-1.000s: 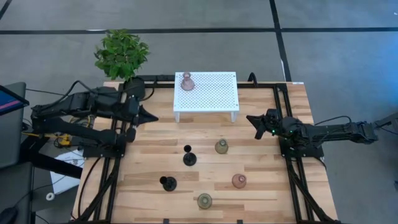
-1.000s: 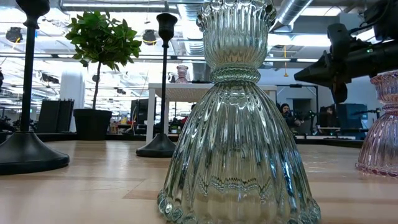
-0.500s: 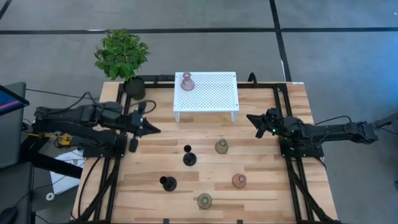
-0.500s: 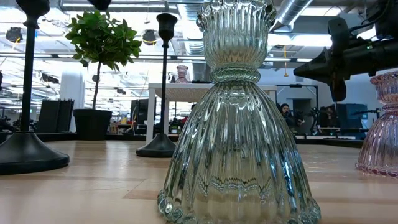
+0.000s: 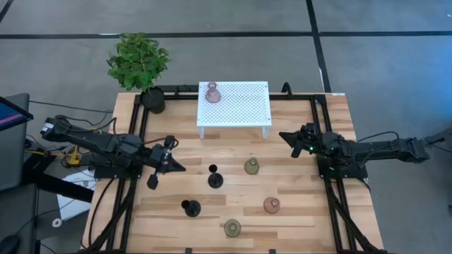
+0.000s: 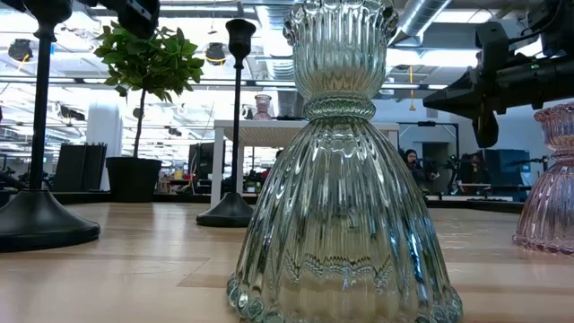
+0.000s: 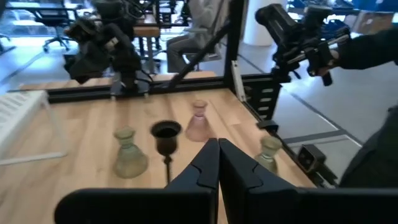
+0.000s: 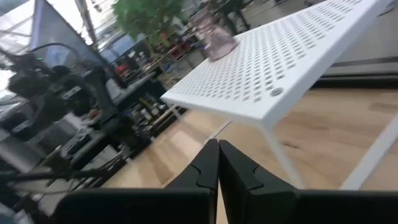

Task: Pick & Place candle stick holders
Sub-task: Put the top black candle holder on the shelf

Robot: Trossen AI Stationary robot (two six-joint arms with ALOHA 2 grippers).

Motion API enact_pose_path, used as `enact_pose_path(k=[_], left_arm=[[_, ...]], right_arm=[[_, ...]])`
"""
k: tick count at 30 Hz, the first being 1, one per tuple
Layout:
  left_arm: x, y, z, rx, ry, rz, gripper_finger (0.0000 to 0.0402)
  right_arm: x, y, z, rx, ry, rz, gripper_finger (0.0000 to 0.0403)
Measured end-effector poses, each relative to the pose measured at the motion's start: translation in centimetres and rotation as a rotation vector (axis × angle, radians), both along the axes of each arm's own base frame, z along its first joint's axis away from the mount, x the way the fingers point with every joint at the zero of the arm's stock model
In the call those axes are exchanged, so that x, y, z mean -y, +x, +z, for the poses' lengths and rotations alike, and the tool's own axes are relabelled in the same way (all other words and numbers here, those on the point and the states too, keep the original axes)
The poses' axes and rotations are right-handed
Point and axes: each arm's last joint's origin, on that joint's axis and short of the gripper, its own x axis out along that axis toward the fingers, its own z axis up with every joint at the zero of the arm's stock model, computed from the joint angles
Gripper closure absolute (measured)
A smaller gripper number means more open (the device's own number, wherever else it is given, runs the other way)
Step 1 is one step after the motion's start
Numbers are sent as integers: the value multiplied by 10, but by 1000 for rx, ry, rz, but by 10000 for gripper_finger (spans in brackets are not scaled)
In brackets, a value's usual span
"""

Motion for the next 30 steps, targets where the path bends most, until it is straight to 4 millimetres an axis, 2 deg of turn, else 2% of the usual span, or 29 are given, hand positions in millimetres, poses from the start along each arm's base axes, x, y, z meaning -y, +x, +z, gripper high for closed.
enact_pose_path(k=[6,14,22,30], left_arm=[[4,0,-5,-35,-91,-22,400],[5,4,-7,-9,19,-12,397],[7,32,-33,-171,120,140,397],[17,58,-48,-220,92,133,399]], right_arm=[[-7,2,17,34,-29,70,403],[-14,2,43,-77,-152,109,403],[-14,4,45,-96,-157,116,403],[-14,4,45,-93,-151,116,403]])
